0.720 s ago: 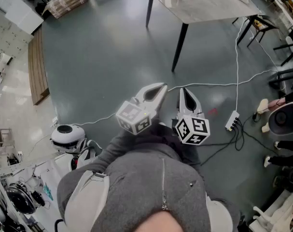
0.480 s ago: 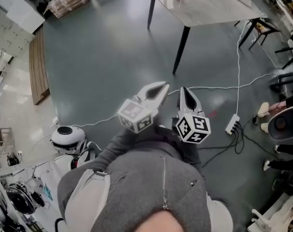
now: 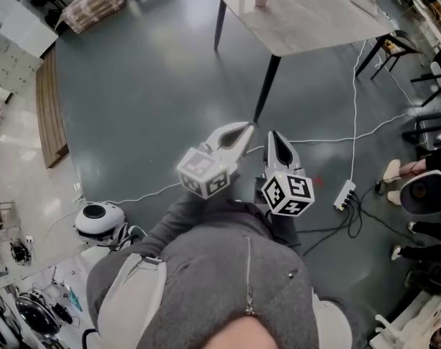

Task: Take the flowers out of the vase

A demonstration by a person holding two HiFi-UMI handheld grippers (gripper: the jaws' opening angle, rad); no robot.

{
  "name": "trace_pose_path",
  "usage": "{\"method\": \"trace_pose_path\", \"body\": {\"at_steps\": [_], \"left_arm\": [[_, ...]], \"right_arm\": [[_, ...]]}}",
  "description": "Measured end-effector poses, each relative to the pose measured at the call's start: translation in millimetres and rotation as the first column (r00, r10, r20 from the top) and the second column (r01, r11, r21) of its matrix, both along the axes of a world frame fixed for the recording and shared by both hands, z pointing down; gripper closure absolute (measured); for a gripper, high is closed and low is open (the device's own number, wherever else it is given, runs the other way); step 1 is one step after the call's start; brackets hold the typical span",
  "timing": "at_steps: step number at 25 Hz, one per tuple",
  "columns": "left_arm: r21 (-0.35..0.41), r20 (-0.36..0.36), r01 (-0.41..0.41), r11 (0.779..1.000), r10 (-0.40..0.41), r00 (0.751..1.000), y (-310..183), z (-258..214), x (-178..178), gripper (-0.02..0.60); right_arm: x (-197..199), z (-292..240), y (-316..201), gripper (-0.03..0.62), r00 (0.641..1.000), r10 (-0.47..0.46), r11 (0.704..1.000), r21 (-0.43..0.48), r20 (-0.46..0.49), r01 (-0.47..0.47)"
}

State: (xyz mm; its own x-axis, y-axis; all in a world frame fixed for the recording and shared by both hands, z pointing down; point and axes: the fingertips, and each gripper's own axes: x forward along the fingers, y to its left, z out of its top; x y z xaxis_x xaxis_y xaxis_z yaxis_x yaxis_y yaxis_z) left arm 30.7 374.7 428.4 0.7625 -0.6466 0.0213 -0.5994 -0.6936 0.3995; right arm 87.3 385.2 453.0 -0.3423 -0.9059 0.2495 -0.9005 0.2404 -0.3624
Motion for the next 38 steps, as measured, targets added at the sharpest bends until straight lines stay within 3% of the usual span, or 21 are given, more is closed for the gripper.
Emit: {"method": "trace_pose_path", "body": {"at_steps": [15,38], "left_arm": [[0.125,0.037,-0.035,0.992,0.03,0.999,-140,-49,24,0.572],[0.165,0.05,-0.087,0.983,0.08,0.996,-276,-71,4,0.572]], "right_arm": [[10,-42,-132,0.591,0.999,0.038,0.996,0.077,-0.001,-0.038],[-9,-68,-262,0.591,0.993,0.107,0.99,0.1,-0.045,-0.102]]}}
